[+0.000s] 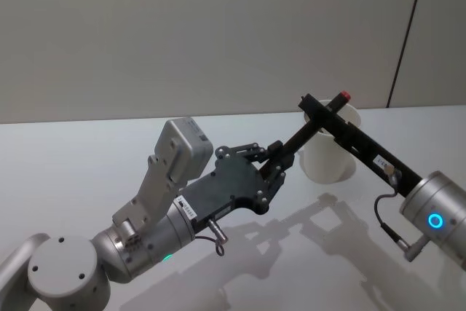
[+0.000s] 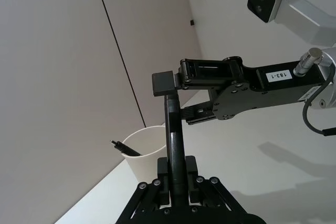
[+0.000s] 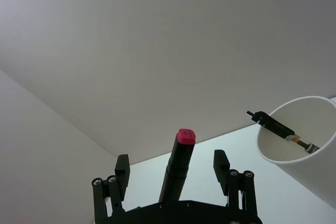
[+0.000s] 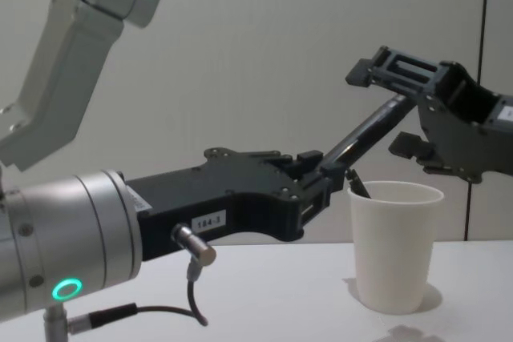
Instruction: Place the pen into the pen holder.
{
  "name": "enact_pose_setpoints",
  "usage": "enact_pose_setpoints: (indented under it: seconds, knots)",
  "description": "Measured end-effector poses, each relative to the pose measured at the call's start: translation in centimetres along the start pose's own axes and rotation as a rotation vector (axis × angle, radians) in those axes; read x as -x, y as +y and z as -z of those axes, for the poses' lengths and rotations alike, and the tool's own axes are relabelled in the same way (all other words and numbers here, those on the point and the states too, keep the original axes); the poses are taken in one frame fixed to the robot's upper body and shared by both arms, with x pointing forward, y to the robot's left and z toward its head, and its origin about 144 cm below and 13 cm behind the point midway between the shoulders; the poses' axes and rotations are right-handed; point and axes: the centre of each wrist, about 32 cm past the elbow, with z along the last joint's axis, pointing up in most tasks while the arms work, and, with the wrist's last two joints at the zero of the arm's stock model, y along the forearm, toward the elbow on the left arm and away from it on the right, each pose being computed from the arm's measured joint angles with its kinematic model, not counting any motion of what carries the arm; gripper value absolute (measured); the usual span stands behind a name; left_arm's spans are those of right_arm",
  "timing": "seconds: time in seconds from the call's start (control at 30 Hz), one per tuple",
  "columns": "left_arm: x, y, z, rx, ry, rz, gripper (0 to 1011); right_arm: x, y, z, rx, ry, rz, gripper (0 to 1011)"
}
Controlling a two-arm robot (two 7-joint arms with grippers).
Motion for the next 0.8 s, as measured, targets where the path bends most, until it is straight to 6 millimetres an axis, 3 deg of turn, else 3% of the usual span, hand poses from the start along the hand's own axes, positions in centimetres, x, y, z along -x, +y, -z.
enact_pose_setpoints:
  seconds: [0.8]
  knots:
    - [0.00,0.00,0.00,0.000,0.000,0.000,190,0.99,-0.13,0.72,0.002,0.005,0.039,1001]
